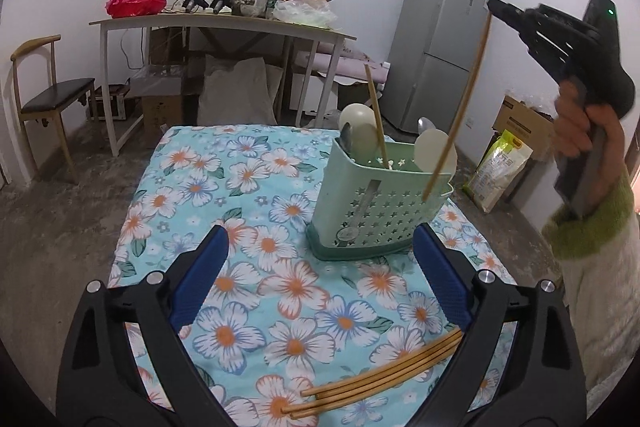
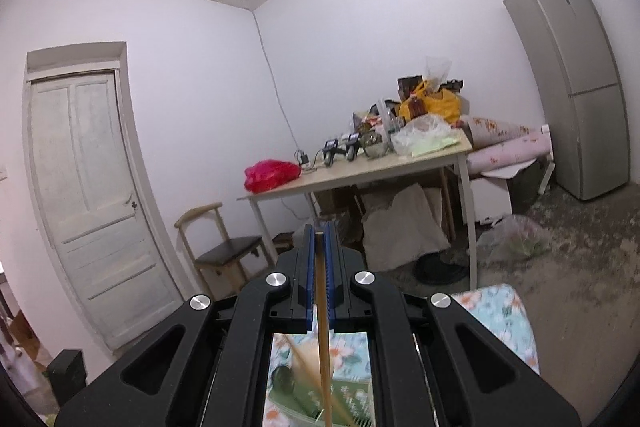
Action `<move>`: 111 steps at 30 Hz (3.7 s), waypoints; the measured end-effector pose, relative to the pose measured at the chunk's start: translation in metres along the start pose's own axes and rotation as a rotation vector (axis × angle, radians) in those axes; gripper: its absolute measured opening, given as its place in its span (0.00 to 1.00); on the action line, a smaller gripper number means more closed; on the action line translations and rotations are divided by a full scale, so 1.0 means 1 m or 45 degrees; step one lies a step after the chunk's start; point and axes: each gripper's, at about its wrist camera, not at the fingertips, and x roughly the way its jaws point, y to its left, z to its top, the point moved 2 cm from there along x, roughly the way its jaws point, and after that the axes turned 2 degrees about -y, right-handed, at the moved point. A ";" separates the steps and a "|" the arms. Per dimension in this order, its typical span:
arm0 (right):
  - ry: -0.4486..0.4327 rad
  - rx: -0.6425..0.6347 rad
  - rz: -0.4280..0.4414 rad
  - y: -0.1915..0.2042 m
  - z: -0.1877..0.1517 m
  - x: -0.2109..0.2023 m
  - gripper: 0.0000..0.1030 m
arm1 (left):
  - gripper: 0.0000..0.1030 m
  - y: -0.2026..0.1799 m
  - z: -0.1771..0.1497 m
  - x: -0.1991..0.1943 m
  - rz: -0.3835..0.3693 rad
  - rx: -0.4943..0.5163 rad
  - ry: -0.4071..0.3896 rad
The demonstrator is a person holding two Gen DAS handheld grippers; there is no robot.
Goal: Organize utensils
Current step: 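Lower the held chopstick into the caddy and open the right gripper, then grasp the loose chopsticks with the left gripper while the right gripper approaches them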
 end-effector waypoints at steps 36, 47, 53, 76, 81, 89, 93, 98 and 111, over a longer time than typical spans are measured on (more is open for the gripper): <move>0.130 -0.139 -0.099 0.003 -0.041 0.062 0.05 | 0.87 0.018 -0.004 -0.003 0.031 -0.069 0.005; 0.122 0.003 -0.097 -0.023 -0.031 0.037 0.15 | 0.87 0.016 -0.006 -0.002 0.015 -0.070 0.009; 0.099 0.021 -0.093 -0.019 -0.032 0.011 0.32 | 0.87 0.015 -0.006 -0.002 0.017 -0.065 0.012; 0.731 0.282 -0.275 -0.017 -0.215 -0.064 0.51 | 0.87 0.008 -0.033 0.013 0.029 0.034 0.153; 0.819 0.398 -0.354 -0.041 -0.234 -0.069 0.52 | 0.87 -0.014 -0.057 0.022 -0.046 0.145 0.236; 0.853 0.524 -0.371 -0.062 -0.242 -0.074 0.52 | 0.68 -0.067 -0.110 0.032 -0.178 0.412 0.361; 0.871 0.556 -0.363 -0.066 -0.246 -0.071 0.52 | 0.50 -0.090 -0.124 0.031 -0.229 0.569 0.367; 0.871 0.593 -0.349 -0.068 -0.247 -0.070 0.52 | 0.30 -0.116 -0.142 0.035 -0.259 0.804 0.378; 0.881 0.613 -0.347 -0.069 -0.251 -0.072 0.52 | 0.10 -0.145 -0.170 0.053 -0.222 1.174 0.353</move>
